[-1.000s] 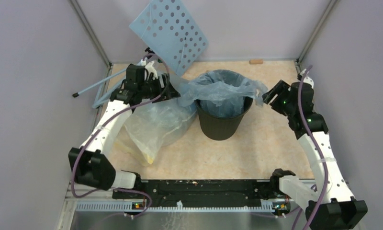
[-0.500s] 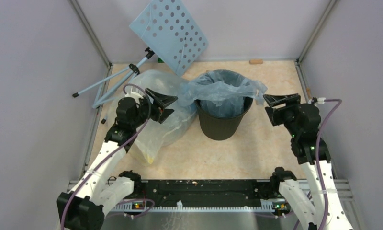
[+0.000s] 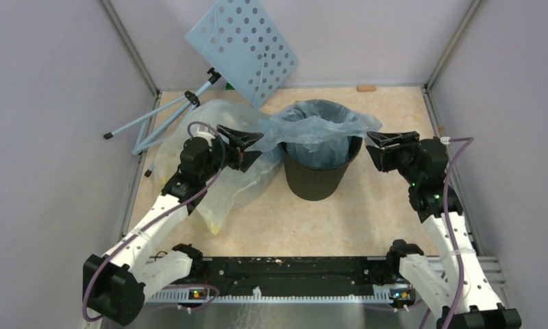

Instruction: Put the trash bags into the trash bin

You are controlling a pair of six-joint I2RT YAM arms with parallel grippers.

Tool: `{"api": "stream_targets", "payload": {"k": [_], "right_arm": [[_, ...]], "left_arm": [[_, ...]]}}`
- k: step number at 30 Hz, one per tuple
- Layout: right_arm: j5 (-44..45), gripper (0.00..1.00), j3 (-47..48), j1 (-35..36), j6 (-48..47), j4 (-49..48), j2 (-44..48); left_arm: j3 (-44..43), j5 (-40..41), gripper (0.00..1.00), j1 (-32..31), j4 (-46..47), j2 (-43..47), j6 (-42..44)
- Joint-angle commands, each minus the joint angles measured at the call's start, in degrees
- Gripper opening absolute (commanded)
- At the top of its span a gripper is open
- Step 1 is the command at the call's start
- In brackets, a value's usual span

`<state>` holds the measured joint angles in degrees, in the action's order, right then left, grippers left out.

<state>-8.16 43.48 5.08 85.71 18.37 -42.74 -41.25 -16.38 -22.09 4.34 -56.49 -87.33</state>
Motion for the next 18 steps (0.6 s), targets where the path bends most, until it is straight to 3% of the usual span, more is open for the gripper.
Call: {"api": "stream_targets", "payload": {"k": [1,11,14,18], "right_arm": [[-1.3,0.49,0.6,-0.4,0.8,-3.5,-1.1],[-1.1,0.39,-0.6,-0.4,0.6,-4.0,-1.2],[-1.5,0.37,-0.9,-0.4,0.8,-4.4,-1.3],[-1.7,0.25,-1.0,-0.4,0.9,-4.0,-1.3]], "left_arm": [[-1.8,2.6,0.73,-0.9,4.4,-1.7,-1.9],[-1.7,3.8,0.72,-3.7,6.1,-5.7,-5.2],[-0.9,6.1,0.65,-5.0,7.8,-5.6,-5.6],[-1.4,7.1,0.54,-6.1,8.3,-6.9,-5.2]]}}
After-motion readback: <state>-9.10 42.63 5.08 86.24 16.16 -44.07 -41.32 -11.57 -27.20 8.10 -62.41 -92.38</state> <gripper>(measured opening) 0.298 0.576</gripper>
